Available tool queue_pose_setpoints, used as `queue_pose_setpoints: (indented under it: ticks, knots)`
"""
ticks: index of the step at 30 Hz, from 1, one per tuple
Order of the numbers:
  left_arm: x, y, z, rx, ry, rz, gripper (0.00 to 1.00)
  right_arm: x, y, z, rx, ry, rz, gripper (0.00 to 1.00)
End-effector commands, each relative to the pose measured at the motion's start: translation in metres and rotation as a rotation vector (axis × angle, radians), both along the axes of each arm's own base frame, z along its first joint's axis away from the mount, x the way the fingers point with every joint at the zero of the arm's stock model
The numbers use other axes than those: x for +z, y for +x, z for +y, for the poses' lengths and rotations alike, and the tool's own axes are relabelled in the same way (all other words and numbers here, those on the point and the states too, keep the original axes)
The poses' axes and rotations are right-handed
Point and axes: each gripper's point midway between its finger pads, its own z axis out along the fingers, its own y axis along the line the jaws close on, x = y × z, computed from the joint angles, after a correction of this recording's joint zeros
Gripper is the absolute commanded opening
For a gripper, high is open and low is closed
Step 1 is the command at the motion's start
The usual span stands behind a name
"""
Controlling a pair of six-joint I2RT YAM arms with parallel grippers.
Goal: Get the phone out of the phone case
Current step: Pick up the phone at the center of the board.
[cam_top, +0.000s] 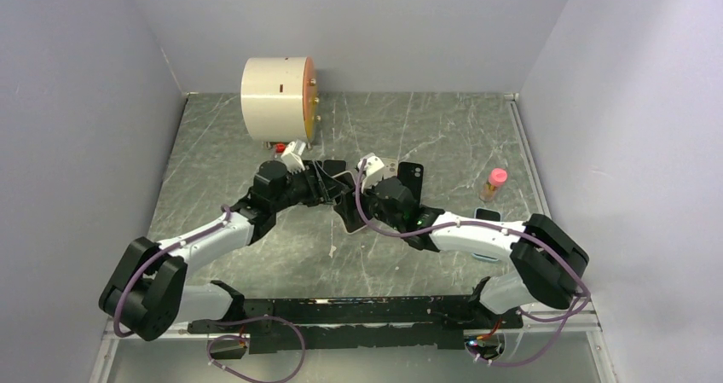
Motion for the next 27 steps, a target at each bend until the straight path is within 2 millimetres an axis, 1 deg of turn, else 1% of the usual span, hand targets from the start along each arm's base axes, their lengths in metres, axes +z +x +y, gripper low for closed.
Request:
queue_pose_setpoints:
  ticks: [1,2,4,8,10,13,14,17,19,21,22,25,26,27]
  knots:
    - [0.001,-0.002,-0.009,-0.019,-0.031,-0.011,0.56,0.041,0.008,0.013,-0.004,0.139,-0.099,0.1]
    - [-0.001,-0.003,-0.01,-0.022,-0.03,-0.006,0.55,0.042,0.008,0.012,-0.01,0.147,-0.101,0.1]
    - [-0.003,-0.005,-0.012,-0.027,-0.031,-0.001,0.5,0.043,0.009,0.01,-0.021,0.154,-0.104,0.11]
    - [-0.002,-0.007,-0.014,-0.038,-0.045,-0.007,0.34,0.044,0.009,0.006,-0.037,0.166,-0.11,0.16]
    - [0.003,-0.008,-0.014,-0.046,-0.052,-0.026,0.23,0.046,0.009,0.005,-0.041,0.174,-0.115,0.19]
    - [0.015,-0.009,-0.012,-0.043,-0.071,-0.071,0.07,0.047,0.007,0.003,-0.045,0.184,-0.113,0.3]
    - [0.019,-0.01,-0.01,-0.039,-0.075,-0.089,0.03,0.048,0.006,0.001,-0.048,0.191,-0.113,0.37]
    - [0.029,-0.01,-0.002,-0.014,-0.068,-0.134,0.02,0.054,0.003,-0.003,-0.046,0.208,-0.127,0.57]
    - [0.036,-0.01,0.004,0.007,-0.058,-0.162,0.03,0.062,0.0,-0.008,-0.052,0.228,-0.138,0.66]
    - [0.043,-0.009,0.011,0.026,-0.048,-0.184,0.03,0.067,-0.003,-0.013,-0.048,0.249,-0.146,0.73]
    - [0.046,-0.009,0.014,0.03,-0.041,-0.198,0.03,0.069,-0.005,-0.014,-0.041,0.257,-0.148,0.75]
    - [0.059,-0.009,0.02,0.027,-0.051,-0.241,0.03,0.071,-0.012,-0.019,-0.015,0.28,-0.147,0.77]
    - [0.063,-0.009,0.022,0.022,-0.058,-0.258,0.03,0.073,-0.015,-0.02,0.002,0.296,-0.148,0.79]
    - [0.068,-0.01,0.022,0.015,-0.066,-0.274,0.03,0.076,-0.019,-0.023,0.013,0.32,-0.15,0.83]
